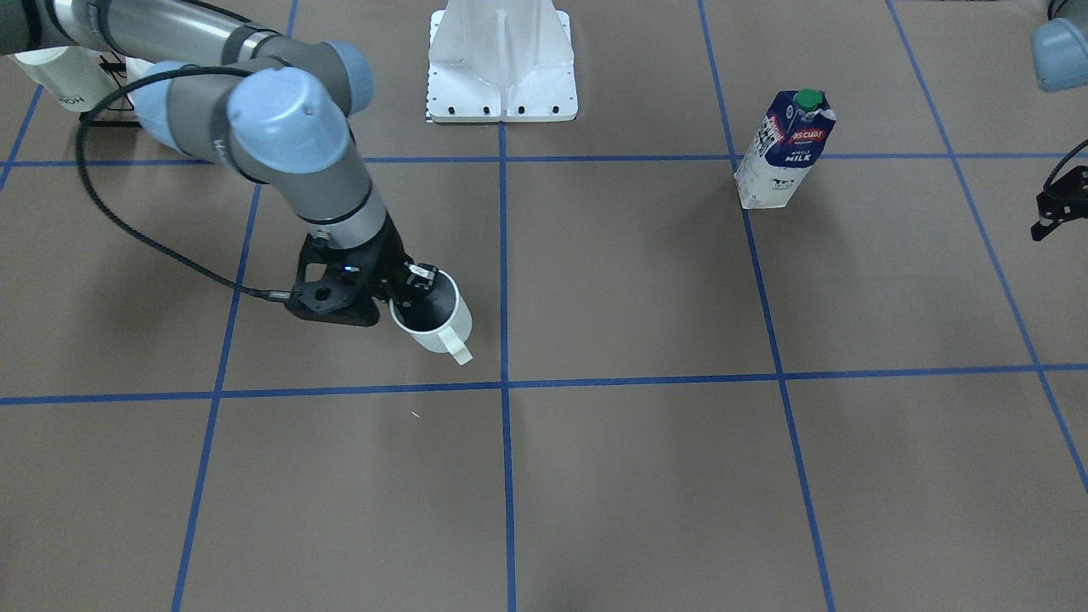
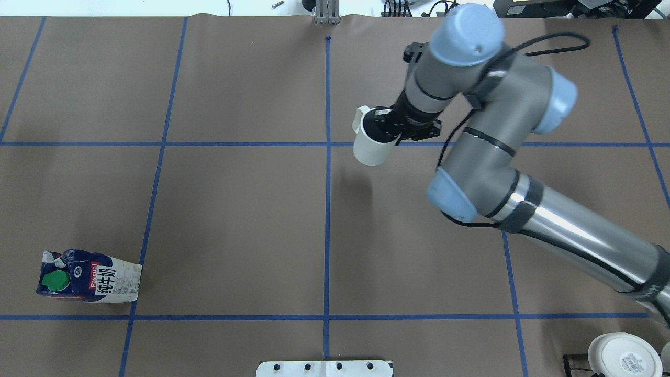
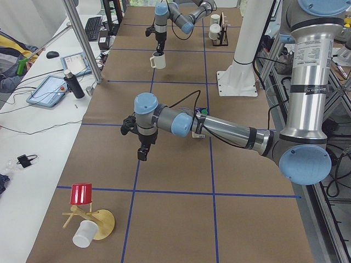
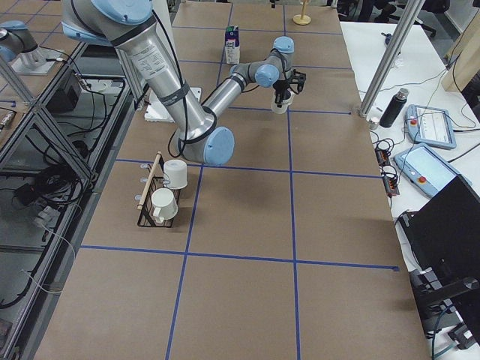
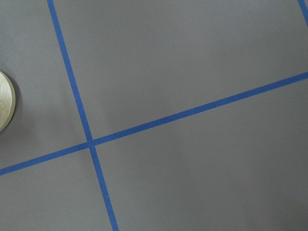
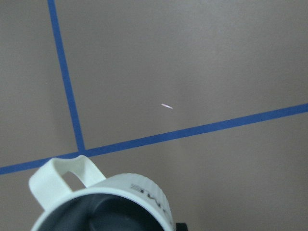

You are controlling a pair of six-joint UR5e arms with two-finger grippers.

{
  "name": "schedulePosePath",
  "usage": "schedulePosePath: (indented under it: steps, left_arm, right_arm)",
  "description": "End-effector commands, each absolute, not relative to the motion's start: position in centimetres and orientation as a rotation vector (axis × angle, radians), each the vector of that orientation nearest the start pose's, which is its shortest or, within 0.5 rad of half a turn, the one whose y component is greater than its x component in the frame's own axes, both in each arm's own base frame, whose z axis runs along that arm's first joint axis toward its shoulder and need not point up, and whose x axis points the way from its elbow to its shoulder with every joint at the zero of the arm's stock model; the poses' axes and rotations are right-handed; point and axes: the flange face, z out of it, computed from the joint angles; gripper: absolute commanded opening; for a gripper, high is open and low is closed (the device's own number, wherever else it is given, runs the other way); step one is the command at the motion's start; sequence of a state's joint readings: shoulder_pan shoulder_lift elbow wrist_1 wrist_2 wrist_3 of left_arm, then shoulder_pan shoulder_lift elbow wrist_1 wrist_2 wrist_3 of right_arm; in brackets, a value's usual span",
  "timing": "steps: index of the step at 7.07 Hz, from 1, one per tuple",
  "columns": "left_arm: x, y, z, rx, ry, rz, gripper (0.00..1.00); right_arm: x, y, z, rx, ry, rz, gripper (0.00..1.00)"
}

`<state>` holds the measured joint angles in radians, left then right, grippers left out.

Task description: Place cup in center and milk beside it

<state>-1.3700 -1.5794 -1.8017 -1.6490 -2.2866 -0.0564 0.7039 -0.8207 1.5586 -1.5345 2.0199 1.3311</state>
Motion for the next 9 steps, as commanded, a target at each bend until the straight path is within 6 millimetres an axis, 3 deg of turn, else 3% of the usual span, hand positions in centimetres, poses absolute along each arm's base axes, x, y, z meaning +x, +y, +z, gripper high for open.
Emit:
schedulePosePath:
  steps: [1, 2, 3, 5, 6, 7, 8, 9]
  left_arm:
    - [3.4, -50.9, 53.1, 0.217, 0.746, 0.252, 0.98]
    - [3.6, -51.4, 52.2, 0.234, 0.748, 0.258, 0.98]
    - [3.7, -51.5, 50.6, 0.221, 0.764, 0.163, 0.98]
    - [9.1, -49.1, 42.3, 0.169, 0.843, -0.032, 0.98]
    - [10.4, -47.3, 40.5, 0.162, 0.867, -0.031, 0.98]
    - [13.5, -44.8, 37.7, 0.12, 0.905, -0.057, 0.98]
    - [16.3, -41.2, 35.9, 0.056, 0.93, -0.076, 0.98]
    - [20.1, -38.0, 33.9, -0.025, 0.95, -0.096, 0.98]
  right_arm:
    - [-54.6, -52.8, 20.2, -0.071, -0.873, 0.317, 0.0]
    - [-54.8, -52.6, 20.5, -0.079, -0.868, 0.324, 0.0]
    - [-55.1, -52.3, 20.8, -0.07, -0.863, 0.319, 0.99]
    - [-54.2, -51.9, 19.3, -0.042, -0.888, 0.323, 1.0]
    - [-50.6, -54.0, 18.4, -0.034, -0.912, 0.356, 1.0]
    - [-45.6, -55.5, 20.9, -0.083, -0.939, 0.371, 1.0]
    - [-42.0, -54.9, 24.0, -0.088, -0.938, 0.386, 1.0]
    - [-40.9, -55.1, 25.4, -0.063, -0.924, 0.354, 1.0]
